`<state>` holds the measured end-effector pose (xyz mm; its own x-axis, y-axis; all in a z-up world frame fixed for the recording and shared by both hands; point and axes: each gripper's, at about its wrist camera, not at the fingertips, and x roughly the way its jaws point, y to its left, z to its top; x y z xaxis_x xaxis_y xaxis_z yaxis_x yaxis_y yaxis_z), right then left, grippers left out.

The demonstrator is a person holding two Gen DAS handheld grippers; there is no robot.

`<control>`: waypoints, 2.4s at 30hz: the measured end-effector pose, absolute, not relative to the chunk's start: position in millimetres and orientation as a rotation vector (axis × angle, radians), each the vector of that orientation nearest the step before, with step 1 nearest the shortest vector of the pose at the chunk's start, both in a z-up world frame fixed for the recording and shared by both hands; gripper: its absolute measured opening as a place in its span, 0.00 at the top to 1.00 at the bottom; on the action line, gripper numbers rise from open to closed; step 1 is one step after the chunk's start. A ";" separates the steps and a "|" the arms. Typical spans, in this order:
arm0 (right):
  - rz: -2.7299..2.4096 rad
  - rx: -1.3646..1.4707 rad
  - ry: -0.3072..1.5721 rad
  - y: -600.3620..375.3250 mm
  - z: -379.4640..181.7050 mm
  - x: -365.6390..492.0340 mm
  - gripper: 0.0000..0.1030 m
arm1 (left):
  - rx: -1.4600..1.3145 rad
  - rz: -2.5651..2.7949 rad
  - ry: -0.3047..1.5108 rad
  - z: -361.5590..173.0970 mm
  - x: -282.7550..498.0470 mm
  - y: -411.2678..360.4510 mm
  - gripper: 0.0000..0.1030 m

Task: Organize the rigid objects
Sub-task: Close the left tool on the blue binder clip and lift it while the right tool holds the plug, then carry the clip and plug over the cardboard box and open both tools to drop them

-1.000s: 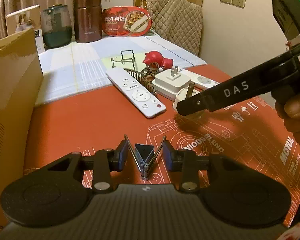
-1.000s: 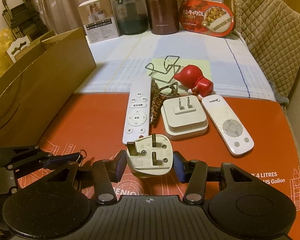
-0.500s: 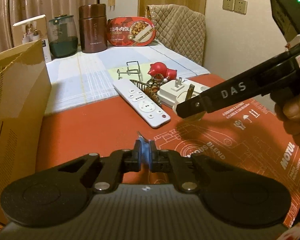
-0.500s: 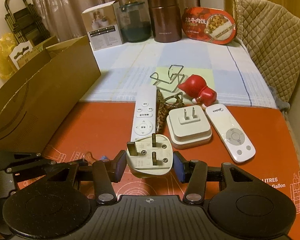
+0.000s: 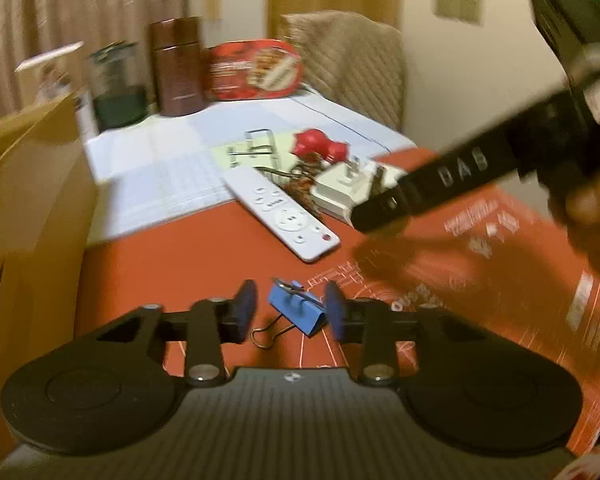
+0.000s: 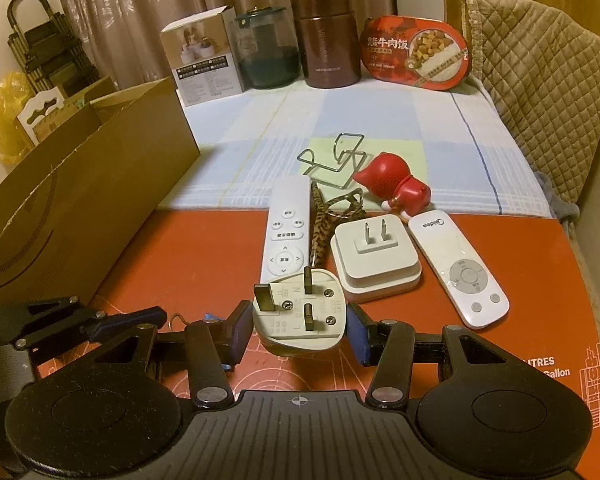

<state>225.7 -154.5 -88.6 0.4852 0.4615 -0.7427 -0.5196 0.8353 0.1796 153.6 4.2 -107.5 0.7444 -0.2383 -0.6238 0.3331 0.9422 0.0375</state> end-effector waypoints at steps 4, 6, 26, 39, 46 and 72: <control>0.593 -0.068 0.883 -159.0 -88.7 227.7 0.55 | 0.270 -0.370 0.687 -116.9 167.0 -1.9 0.54; 0.590 -0.067 0.885 -160.9 -88.9 228.7 0.55 | 0.277 -0.374 0.691 -120.5 172.2 -2.0 0.54; 0.601 -0.057 0.890 -159.7 -89.0 231.0 0.55 | 0.289 -0.486 0.715 -127.5 184.9 -7.2 0.53; 0.596 -0.047 0.887 -161.6 -88.3 231.0 0.55 | 0.284 -0.474 0.752 -125.3 168.8 -10.1 0.53; 0.595 -0.045 0.883 -160.0 -87.1 231.6 0.55 | 0.215 -0.442 0.768 -123.9 174.6 -6.7 0.65; 0.858 -0.040 0.661 -50.2 49.1 215.1 0.55 | 0.128 -0.102 0.581 58.4 131.2 135.1 0.65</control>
